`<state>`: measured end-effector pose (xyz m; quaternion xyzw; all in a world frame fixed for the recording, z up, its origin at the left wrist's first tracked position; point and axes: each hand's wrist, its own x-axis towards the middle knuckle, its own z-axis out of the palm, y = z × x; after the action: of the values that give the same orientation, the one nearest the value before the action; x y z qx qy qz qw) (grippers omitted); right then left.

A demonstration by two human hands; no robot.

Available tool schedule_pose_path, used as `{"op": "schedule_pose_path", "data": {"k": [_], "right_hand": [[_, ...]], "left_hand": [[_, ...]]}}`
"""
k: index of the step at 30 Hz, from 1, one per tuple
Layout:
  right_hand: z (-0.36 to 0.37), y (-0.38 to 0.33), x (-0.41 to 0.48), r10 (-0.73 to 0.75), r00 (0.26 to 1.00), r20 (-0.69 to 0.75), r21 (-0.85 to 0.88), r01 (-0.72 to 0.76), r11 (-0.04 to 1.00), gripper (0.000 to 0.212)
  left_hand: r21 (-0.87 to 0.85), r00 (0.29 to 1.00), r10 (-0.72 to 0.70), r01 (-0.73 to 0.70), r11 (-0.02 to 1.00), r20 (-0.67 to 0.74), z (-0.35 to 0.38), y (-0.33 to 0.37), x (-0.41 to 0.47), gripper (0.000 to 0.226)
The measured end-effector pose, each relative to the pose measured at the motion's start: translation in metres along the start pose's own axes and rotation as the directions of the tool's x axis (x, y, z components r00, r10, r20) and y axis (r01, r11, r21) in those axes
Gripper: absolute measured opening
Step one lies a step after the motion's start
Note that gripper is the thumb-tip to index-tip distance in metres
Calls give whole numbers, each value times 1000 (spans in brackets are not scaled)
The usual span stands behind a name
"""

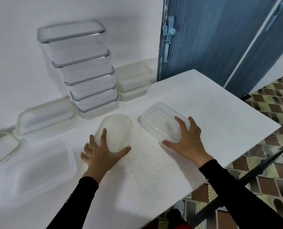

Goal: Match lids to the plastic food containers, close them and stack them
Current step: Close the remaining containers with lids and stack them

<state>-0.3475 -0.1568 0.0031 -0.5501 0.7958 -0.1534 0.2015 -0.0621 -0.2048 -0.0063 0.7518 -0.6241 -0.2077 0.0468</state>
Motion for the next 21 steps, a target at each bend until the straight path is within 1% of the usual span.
{"op": "schedule_pose_path", "data": {"k": [2,3,4,5,6,7,8,9,11,12,13,14,15,16,19,21], "right_hand": [[-9,-4,-3,-7,999,-43,204,16,979,89],[-16,-8,-2,5,999,-41,303,8,953,79],[-27,-13,0,22,1000,-7,395,-18,918,70],[-39,-18,3,34,998,56,493,-57,868,62],[-52,-21,5,43,986,158,569,-127,813,56],[-63,-22,11,40,956,292,602,-216,769,56],[-71,-20,18,28,898,440,600,-316,735,61],[-75,-17,27,22,817,576,570,-422,705,68],[-75,-14,48,11,628,778,459,-582,671,74],[-72,-13,59,15,550,835,405,-633,660,76],[-70,-13,68,18,497,867,369,-666,649,79],[-68,-14,77,25,466,884,339,-679,651,85],[-67,-14,84,35,455,890,325,-684,653,90],[-65,-17,94,54,461,886,309,-672,673,93],[-63,-19,118,137,555,821,285,-605,744,101],[-64,-20,130,195,637,746,266,-553,789,102]], "left_hand": [[-82,1000,25,-25,996,-2,-5,0,-2,124],[-153,999,46,-49,987,-23,-7,1,-4,123],[-231,996,70,-82,970,-57,-9,2,-6,123],[-296,990,104,-129,947,-99,-12,3,-8,123],[-337,979,143,-184,924,-143,-16,4,-11,122],[-361,965,184,-241,901,-185,-19,5,-11,121],[-368,950,225,-292,882,-215,-24,6,-11,121],[-364,935,264,-338,868,-238,-28,5,-10,121],[-351,915,317,-390,851,-248,-38,5,-9,121],[-348,912,336,-402,847,-236,-42,5,-9,120],[-340,904,365,-422,840,-221,-46,5,-9,120],[-321,898,384,-436,840,-215,-48,5,-9,120],[-291,888,405,-454,842,-216,-50,6,-8,123],[-256,885,404,-456,852,-230,-51,7,-9,125],[-203,885,392,-444,873,-251,-49,15,-7,127],[-150,879,418,-456,877,-231,-47,23,-5,126]]}}
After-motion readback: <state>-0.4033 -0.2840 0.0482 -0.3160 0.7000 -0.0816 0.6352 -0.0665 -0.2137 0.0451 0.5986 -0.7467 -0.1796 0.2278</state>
